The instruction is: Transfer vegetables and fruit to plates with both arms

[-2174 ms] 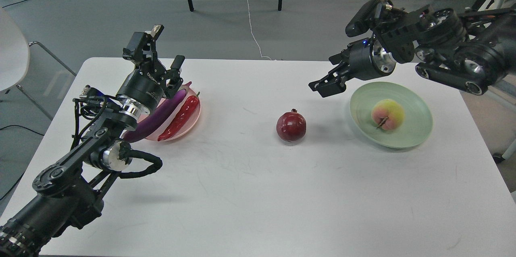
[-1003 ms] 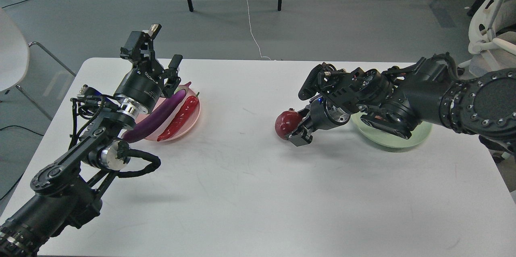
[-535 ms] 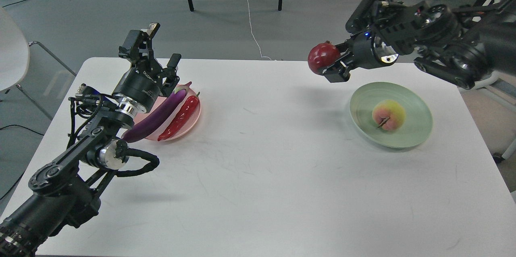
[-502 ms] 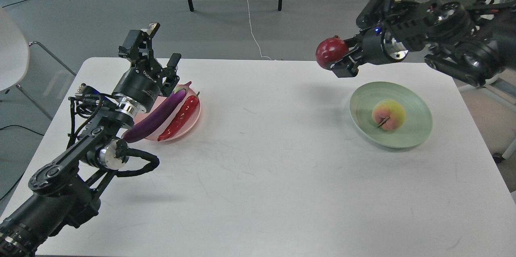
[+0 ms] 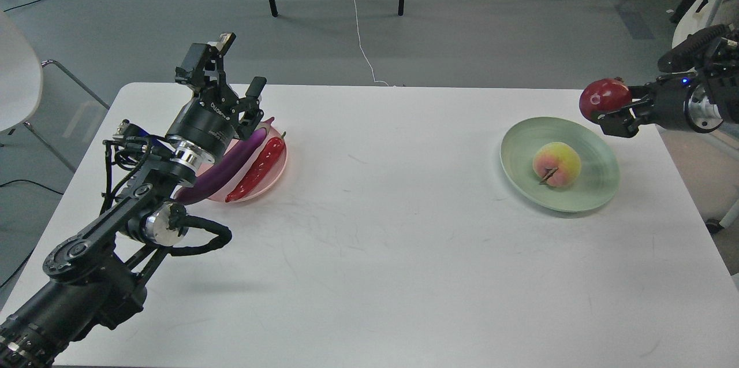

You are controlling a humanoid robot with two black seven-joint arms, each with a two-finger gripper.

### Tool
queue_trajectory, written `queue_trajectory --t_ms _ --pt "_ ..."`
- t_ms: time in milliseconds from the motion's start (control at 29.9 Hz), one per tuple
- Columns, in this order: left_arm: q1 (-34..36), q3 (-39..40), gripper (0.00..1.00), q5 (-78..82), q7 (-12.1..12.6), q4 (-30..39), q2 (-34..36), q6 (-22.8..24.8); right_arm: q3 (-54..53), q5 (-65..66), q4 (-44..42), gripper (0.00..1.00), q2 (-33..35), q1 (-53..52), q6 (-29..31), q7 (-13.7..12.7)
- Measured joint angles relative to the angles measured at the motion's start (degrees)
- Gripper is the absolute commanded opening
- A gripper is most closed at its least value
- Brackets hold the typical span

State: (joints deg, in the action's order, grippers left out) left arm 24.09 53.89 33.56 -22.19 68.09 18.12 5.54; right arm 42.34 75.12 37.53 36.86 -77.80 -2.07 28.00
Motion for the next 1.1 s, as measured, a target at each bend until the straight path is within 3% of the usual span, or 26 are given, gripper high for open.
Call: queue_trajectory --t_ms 334,535,836,1104 --pt "-0.42 0.06 0.99 0.0 0.04 0.06 -0.01 0.0 -3.85 -0.39 -6.43 0.57 -3.95 8.28 -2.37 -0.01" --pt "-0.45 0.19 0.99 0.0 0.03 0.11 -0.01 0.0 -4.5 -0.41 -8.61 0.76 -4.98 10.04 -2.93 -0.01" --pt "-0.45 0.26 0.99 0.0 0.01 0.18 0.07 0.0 -4.55 -0.52 -8.66 0.9 -4.98 10.53 -2.94 -0.01" --pt "-0.45 0.26 0.99 0.0 0.01 0.47 0.08 0.0 -4.58 -0.58 -7.33 0.94 -4.06 9.53 -2.96 0.0"
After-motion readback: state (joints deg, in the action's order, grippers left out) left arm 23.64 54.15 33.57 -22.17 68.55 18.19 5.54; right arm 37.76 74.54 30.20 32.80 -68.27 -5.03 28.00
